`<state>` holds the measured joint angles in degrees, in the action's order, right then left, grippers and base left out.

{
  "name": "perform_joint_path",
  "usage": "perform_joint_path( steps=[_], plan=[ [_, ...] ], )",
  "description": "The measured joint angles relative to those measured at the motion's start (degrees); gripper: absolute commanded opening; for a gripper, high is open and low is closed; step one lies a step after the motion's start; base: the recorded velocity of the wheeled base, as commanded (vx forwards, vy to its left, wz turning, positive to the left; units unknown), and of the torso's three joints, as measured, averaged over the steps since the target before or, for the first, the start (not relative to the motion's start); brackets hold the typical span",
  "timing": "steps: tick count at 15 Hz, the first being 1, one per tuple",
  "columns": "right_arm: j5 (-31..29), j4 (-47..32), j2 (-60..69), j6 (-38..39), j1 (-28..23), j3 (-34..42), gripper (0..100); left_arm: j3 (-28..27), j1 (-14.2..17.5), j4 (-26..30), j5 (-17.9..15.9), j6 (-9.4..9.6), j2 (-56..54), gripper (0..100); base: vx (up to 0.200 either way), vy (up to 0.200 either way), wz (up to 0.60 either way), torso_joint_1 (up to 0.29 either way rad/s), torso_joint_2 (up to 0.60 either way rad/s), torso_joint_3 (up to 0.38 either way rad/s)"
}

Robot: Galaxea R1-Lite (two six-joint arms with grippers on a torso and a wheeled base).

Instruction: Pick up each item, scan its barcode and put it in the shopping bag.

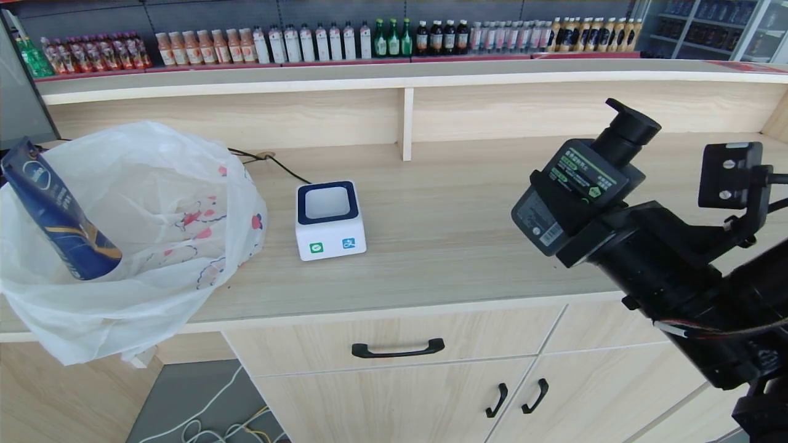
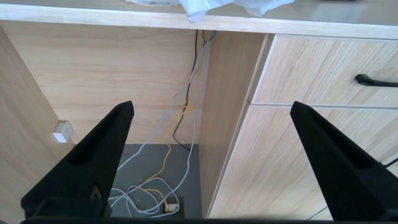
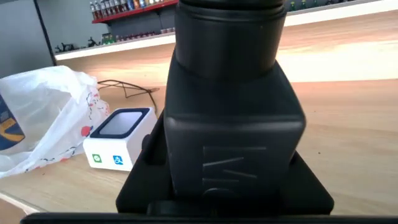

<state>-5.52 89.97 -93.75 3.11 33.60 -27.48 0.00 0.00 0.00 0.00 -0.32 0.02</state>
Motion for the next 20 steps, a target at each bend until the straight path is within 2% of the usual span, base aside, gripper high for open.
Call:
perform_joint_path(
  steps=[3, 5, 10, 20],
  plan=[
    [-1.78, -0.02, 1.0, -2.33, -0.77, 0.13, 0, 0.0, 0.0, 0.0, 0.0, 0.05, 0.0, 100, 0.0, 0.0, 0.0, 0.0, 0.0, 0.0],
    [-5.53, -0.02, 1.99, -4.22, -2.26, -0.05, 0, 0.0, -0.05, 0.0, 0.0, 0.11, 0.0, 100, 0.0, 0.0, 0.0, 0.0, 0.0, 0.0],
    [-6.33, 0.22, 4.22, -6.8, -4.88, 0.88, 0, 0.0, 0.0, -0.02, -0.02, 0.11, 0.0, 100, 0.0, 0.2, 0.0, -0.004, 0.0, -0.001],
    [-6.16, -0.05, 5.11, -6.88, -3.23, 1.07, 0, 0.0, 0.0, 0.1, 0.0, -0.11, 0.0, 100, 0.0, 0.2, 0.0, 0.004, 0.0, 0.003]
  ],
)
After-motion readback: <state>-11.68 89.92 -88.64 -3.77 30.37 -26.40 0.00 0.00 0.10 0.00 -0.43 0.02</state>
